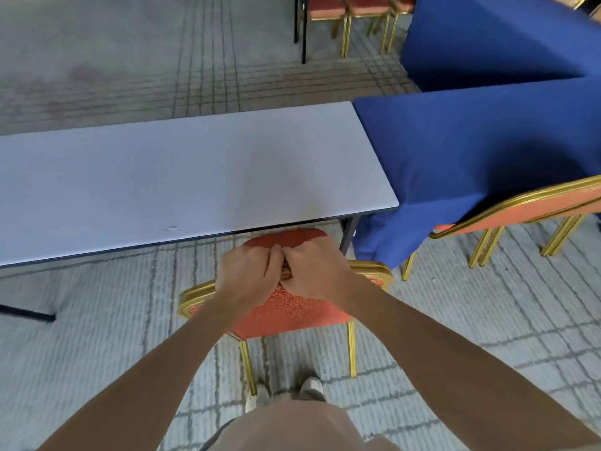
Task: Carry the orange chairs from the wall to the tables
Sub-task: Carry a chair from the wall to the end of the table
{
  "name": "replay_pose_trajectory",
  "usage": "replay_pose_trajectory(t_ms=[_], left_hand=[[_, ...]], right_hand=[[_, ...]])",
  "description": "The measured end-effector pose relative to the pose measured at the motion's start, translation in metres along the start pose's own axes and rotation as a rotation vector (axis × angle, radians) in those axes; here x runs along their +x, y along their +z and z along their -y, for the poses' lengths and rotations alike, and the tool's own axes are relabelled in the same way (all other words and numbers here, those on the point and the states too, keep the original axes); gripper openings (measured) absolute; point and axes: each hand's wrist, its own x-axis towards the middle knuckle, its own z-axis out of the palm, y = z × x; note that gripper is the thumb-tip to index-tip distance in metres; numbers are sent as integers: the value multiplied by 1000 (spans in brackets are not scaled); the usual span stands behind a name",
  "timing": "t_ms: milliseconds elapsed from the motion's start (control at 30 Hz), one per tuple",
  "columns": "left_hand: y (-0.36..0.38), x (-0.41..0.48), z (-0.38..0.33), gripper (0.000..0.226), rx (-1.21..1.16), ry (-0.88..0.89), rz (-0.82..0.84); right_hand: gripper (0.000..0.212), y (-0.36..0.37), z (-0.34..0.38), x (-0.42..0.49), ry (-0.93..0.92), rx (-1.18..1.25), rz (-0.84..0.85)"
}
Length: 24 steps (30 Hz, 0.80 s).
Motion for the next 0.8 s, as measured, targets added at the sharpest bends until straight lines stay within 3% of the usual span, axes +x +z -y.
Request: replay_pose_trajectory(t_ms=[133, 267, 467, 700, 800], left_hand=[[37, -12, -31, 48, -93, -17, 90], [39, 2, -62, 41, -129, 38, 63], [44, -5, -50, 63, -279, -202, 116], [48, -8, -59, 57, -269, -170, 92], [46, -7, -60, 60, -242, -215, 127]], right_hand=[[23, 26, -26, -29, 7, 4, 28], [29, 25, -55, -46, 31, 9, 23], [28, 30, -47, -40, 18, 53, 31], [25, 31, -50, -50, 11, 104, 2], [22, 28, -54, -48, -30, 72, 62]])
